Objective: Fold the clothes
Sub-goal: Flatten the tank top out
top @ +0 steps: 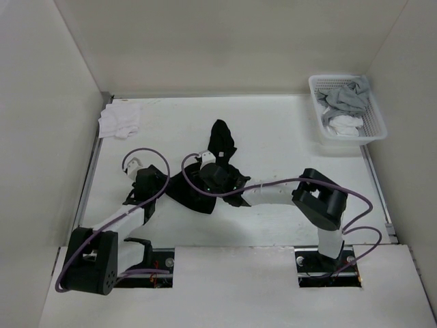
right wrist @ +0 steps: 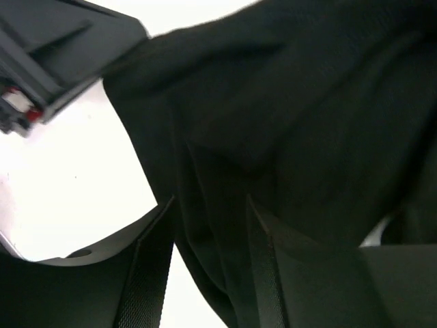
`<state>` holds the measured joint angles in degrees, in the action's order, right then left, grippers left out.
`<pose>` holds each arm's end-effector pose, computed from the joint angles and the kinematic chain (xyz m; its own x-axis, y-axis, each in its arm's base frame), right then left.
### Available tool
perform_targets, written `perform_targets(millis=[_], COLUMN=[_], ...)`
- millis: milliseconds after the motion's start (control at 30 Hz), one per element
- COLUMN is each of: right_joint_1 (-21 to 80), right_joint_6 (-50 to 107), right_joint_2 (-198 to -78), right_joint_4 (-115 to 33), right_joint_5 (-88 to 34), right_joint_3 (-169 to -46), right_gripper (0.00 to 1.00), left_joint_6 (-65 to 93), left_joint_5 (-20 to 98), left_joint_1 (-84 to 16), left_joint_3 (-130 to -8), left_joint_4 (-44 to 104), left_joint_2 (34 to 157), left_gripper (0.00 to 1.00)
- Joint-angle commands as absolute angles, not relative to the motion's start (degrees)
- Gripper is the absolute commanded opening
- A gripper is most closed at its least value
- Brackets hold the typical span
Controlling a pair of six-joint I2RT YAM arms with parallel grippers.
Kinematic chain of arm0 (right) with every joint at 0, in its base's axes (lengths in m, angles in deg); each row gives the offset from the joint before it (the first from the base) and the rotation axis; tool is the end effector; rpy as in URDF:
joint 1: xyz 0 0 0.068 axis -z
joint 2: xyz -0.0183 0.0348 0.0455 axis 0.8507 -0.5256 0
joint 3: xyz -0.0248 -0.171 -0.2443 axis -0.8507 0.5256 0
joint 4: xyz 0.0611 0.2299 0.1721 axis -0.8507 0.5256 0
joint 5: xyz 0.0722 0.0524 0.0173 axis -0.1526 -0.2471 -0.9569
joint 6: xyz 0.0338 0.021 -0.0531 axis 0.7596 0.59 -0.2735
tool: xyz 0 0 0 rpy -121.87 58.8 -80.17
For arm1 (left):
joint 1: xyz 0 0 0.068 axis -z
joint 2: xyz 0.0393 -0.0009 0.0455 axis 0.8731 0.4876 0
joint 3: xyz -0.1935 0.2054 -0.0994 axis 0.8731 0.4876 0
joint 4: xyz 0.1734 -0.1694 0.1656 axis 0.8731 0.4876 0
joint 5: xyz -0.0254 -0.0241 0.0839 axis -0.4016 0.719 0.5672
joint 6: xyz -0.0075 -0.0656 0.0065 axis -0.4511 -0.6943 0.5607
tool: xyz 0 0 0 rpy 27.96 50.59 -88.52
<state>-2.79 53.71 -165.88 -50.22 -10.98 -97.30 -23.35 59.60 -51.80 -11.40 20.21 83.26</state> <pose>0.2295 0.3991 0.1673 -0.6667 -0.1137 -0.7366 -0.5318 0.7650 0.3632 0.2185 -0.0232 0.1295 -0.3721 -0.6874 -0.6237 -0.4572 0.7206 -0.5213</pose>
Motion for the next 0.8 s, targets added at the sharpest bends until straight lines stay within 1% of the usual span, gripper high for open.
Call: perform_targets(millis=[0,33,100,167,200,300,400,433,467,500,567,667,767], right_joint_1=[-3.5,-3.5,-3.5,-3.4,-3.4,-3.5,-3.5,-3.5,-3.5,-3.4,-3.3,-2.7,-2.1], right_joint_6=[51.5,51.5,51.5,51.4,51.3,50.5,50.0,50.0,50.3,50.7,50.8,50.9,51.3], right_joint_2=[-167.4,-167.7,-168.2,-168.5,-168.6,-169.7,-170.8,-170.9,-171.0,-170.6,-169.4,-166.6,-162.7], right_joint_4=[-48.8,-48.7,-48.4,-47.5,-47.1,-46.7,-45.0,-44.9,-44.9,-45.1,-45.5,-46.5,-49.0], right_joint_5=[-8.7,-8.6,-8.2,-8.8,-9.1,-9.4,-8.7,-8.5,-8.0,-7.2,-5.4,-4.1,-3.5], right_joint_3=[-101.4,-101.6,-102.1,-102.7,-103.0,-103.9,-105.3,-105.3,-105.4,-105.1,-104.2,-102.6,-99.3], right_gripper=[0.45,0.43,0.42,0.47,0.50,0.50,0.41,0.36,0.23,0.15,0.05,0.00,0.00], left_joint_6=[-24.4,-24.7,-24.8,-25.5,-25.9,-25.9,-25.9,-26.0,-26.0,-26.0,-26.0,-25.7,-25.4], left_joint_5=[56.1,55.8,55.1,54.7,54.6,54.8,54.6,54.6,54.6,54.6,54.6,54.9,55.1], left_joint_1=[-51.5,-51.5,-51.4,-51.4,-51.4,-51.4,-51.4,-51.3,-51.2,-51.1,-51.0,-50.4,-50.2], left_joint_3=[-12.2,-12.5,-12.8,-12.7,-12.7,-12.6,-12.7,-12.8,-13.0,-13.0,-12.9,-13.5,-14.3], left_joint_4=[15.5,14.7,13.3,12.3,12.1,12.1,11.9,11.9,12.1,12.1,12.1,12.7,14.0], left_joint_2=[87.5,88.7,90.4,91.2,91.2,91.1,91.2,91.2,90.9,90.4,89.3,87.2,84.5], left_gripper=[0.51,0.48,0.42,0.37,0.32,0.23,0.15,0.13,0.11,0.10,0.08,0.05,0.03])
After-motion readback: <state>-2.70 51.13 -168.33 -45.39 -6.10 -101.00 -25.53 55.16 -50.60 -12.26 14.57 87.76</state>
